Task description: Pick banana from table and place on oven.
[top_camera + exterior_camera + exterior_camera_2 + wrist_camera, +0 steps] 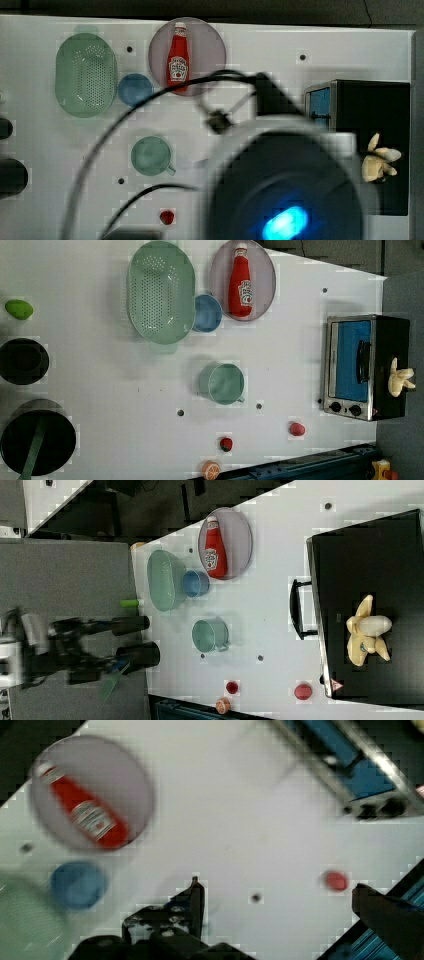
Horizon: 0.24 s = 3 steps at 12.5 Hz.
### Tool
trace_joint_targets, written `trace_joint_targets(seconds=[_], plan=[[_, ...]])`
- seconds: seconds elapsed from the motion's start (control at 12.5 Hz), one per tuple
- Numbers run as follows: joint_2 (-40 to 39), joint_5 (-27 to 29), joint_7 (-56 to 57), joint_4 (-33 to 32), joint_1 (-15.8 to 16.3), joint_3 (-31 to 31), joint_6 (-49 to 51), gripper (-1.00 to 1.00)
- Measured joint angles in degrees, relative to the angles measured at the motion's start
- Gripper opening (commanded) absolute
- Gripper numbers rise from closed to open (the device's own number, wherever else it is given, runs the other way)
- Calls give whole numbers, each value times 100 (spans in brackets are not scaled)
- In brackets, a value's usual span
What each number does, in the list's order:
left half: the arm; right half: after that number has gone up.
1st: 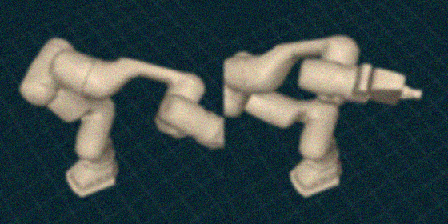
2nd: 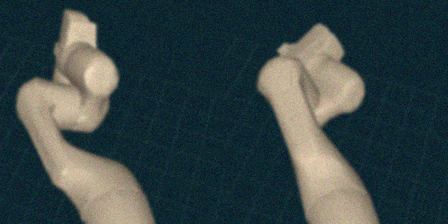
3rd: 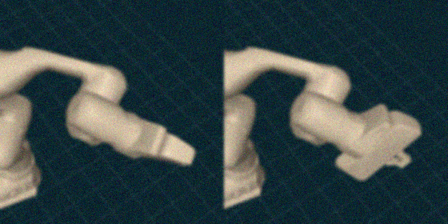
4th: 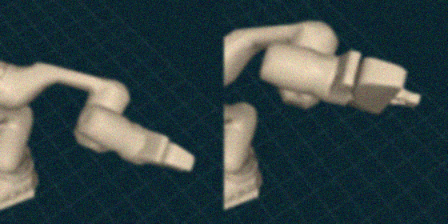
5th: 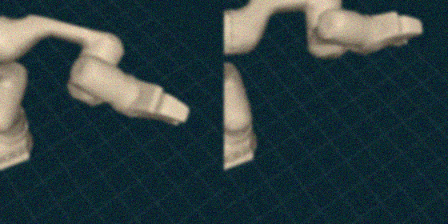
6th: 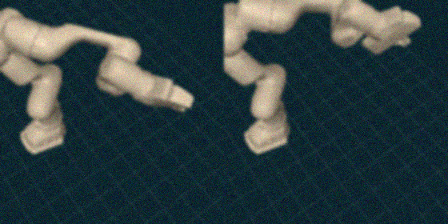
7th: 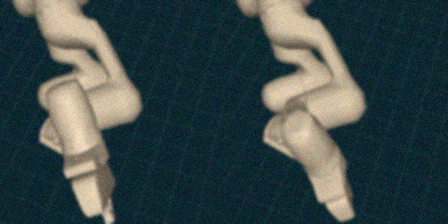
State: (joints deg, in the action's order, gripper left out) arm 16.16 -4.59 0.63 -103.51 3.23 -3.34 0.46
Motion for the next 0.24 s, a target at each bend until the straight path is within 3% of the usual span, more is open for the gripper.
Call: trace_joint_targets(seconds=[0.08, 0.24], plan=[[140, 185, -211, -6, 194, 89, 55, 100], [298, 162, -323, -50, 260, 210, 148, 100]])
